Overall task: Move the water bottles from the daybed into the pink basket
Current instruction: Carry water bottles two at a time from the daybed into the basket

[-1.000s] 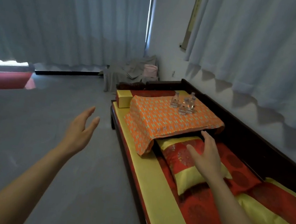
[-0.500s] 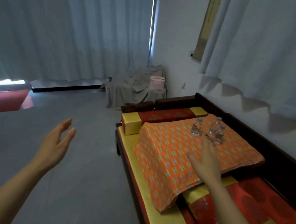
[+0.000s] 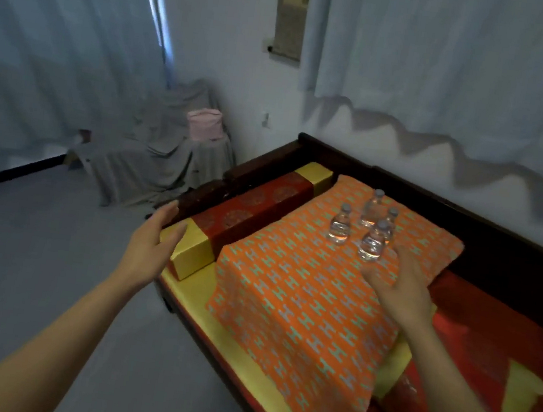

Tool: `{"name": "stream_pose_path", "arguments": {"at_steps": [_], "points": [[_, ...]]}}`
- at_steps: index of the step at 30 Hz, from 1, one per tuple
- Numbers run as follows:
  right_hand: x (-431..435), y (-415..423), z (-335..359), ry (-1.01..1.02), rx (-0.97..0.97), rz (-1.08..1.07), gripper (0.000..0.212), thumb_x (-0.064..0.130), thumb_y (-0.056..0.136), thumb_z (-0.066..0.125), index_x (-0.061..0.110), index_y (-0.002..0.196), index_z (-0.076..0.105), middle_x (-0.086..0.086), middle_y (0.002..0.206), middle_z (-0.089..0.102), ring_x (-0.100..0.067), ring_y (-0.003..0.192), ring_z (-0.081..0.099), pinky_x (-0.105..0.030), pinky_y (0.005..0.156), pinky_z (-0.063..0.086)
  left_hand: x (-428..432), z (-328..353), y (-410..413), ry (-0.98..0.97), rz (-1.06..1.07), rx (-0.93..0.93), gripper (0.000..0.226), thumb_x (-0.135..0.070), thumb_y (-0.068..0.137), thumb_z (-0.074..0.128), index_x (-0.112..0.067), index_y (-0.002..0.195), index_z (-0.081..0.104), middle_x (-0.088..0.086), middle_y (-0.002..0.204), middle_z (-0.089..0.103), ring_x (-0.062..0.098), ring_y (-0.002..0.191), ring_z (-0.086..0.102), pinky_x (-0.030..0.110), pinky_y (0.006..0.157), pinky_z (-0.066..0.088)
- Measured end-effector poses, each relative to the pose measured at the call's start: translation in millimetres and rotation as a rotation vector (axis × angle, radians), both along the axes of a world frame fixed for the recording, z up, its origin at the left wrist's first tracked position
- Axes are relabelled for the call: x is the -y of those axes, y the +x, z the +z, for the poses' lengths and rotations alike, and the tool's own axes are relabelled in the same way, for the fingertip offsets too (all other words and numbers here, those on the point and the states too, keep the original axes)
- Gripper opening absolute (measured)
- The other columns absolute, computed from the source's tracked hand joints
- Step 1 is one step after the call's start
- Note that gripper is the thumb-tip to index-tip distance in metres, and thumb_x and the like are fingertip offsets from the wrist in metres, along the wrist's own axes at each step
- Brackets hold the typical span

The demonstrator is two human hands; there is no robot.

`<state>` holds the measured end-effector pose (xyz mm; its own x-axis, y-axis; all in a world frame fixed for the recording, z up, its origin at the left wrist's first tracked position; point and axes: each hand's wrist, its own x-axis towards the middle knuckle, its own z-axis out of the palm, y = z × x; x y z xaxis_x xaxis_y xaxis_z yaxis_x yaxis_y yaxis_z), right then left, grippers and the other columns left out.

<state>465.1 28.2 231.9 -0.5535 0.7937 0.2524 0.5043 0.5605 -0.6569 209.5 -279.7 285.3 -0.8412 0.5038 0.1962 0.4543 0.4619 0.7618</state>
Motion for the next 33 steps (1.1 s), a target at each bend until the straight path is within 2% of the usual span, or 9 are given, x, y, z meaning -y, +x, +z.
{"name": "stream_pose_path", "arguments": {"at_steps": [5, 10, 16, 21, 22, 26, 28, 31, 33], "points": [[-43.5, -11.8, -20.3, -0.028, 0.061, -0.175, 0.072, 0.035, 0.081, 0.073, 0.007, 0.14, 0.041, -0.015, 0.145, 0.043, -0.031, 0.133, 0.04, -0.042, 0.105, 0.037, -106.7, -31.1, -59.1, -0.011, -0.248, -0.005, 0.052, -0.034, 0.096, 0.049, -0.015, 0.143, 0.039, 0.003, 0.145, 0.045, 0.014, 0.132, 0.042, 0.029, 0.106, 0.033], [-101.3, -40.5, -53.1, -0.091, 0.054, -0.291, 0.074, 0.032, 0.082, 0.073, 0.005, 0.141, 0.039, -0.016, 0.147, 0.04, -0.029, 0.135, 0.037, -0.042, 0.109, 0.033, -206.5, -57.6, -111.9, -0.017, -0.367, 0.016, 0.051, -0.038, 0.095, 0.049, -0.019, 0.142, 0.04, 0.001, 0.144, 0.047, 0.015, 0.131, 0.044, 0.037, 0.109, 0.036], [-142.5, -81.7, -87.1, -0.206, 0.124, -0.38, 0.091, 0.029, 0.07, 0.084, 0.004, 0.143, 0.037, -0.016, 0.151, 0.035, -0.028, 0.139, 0.032, -0.039, 0.113, 0.028, -294.4, -81.1, -164.7, -0.049, -0.496, 0.087, 0.052, -0.042, 0.092, 0.052, -0.023, 0.139, 0.042, 0.001, 0.14, 0.052, 0.014, 0.128, 0.048, 0.036, 0.108, 0.037], [-170.7, -112.7, -117.8, -0.247, 0.011, -0.45, 0.11, 0.03, 0.058, 0.091, 0.007, 0.147, 0.03, -0.014, 0.149, 0.037, -0.029, 0.136, 0.036, -0.032, 0.106, 0.028, -363.4, -114.5, -166.0, -0.095, -0.674, 0.26, 0.066, -0.044, 0.082, 0.066, -0.026, 0.14, 0.04, -0.009, 0.136, 0.049, 0.006, 0.125, 0.046, 0.005, 0.095, 0.032], [-176.7, -119.7, -121.8, -0.251, -0.022, -0.46, 0.114, 0.028, 0.056, 0.092, 0.008, 0.148, 0.027, -0.014, 0.149, 0.037, -0.029, 0.136, 0.036, -0.031, 0.105, 0.029, -378.8, -120.7, -163.9, -0.109, -0.727, 0.276, 0.07, -0.044, 0.08, 0.071, -0.026, 0.139, 0.039, -0.009, 0.136, 0.048, 0.006, 0.125, 0.046, 0.004, 0.094, 0.032], [-191.8, -146.1, -143.0, -0.396, -0.057, -0.482, 0.122, 0.026, 0.056, 0.092, 0.013, 0.151, 0.016, -0.01, 0.145, 0.039, -0.023, 0.132, 0.04, -0.032, 0.101, 0.038, -432.2, -155.6, -157.4, -0.171, -0.807, 0.36, 0.092, -0.024, 0.074, 0.08, -0.012, 0.147, 0.027, 0.006, 0.15, 0.036, 0.01, 0.134, 0.036, 0.024, 0.108, 0.031], [-203.1, -155.9, -155.2, -0.416, -0.089, -0.471, 0.117, 0.026, 0.058, 0.092, 0.012, 0.15, 0.02, -0.004, 0.14, 0.044, -0.017, 0.127, 0.043, -0.029, 0.1, 0.038, -458.9, -172.7, -156.6, -0.186, -0.844, 0.401, 0.104, -0.031, 0.065, 0.085, -0.013, 0.148, 0.025, 0.004, 0.152, 0.032, 0.009, 0.134, 0.033, 0.024, 0.109, 0.028], [-223.1, -161.4, -172.2, -0.476, -0.148, -0.434, 0.087, 0.019, 0.064, 0.087, 0.014, 0.137, 0.04, -0.003, 0.127, 0.058, -0.025, 0.117, 0.056, -0.045, 0.095, 0.047, -490.3, -194.2, -153.2, -0.196, -0.896, 0.412, 0.115, -0.041, 0.055, 0.085, -0.014, 0.148, 0.023, 0.0, 0.149, 0.03, 0.008, 0.132, 0.03, 0.019, 0.104, 0.025], [-230.0, -167.7, -181.3, -0.462, -0.169, -0.461, 0.063, 0.021, 0.07, 0.083, 0.032, 0.122, 0.05, 0.0, 0.114, 0.065, -0.024, 0.106, 0.062, -0.042, 0.086, 0.052, -507.1, -209.8, -154.5, -0.21, -0.944, 0.396, 0.112, -0.04, 0.06, 0.087, -0.017, 0.149, 0.022, -0.006, 0.143, 0.032, 0.004, 0.127, 0.03, 0.01, 0.097, 0.023]]}}
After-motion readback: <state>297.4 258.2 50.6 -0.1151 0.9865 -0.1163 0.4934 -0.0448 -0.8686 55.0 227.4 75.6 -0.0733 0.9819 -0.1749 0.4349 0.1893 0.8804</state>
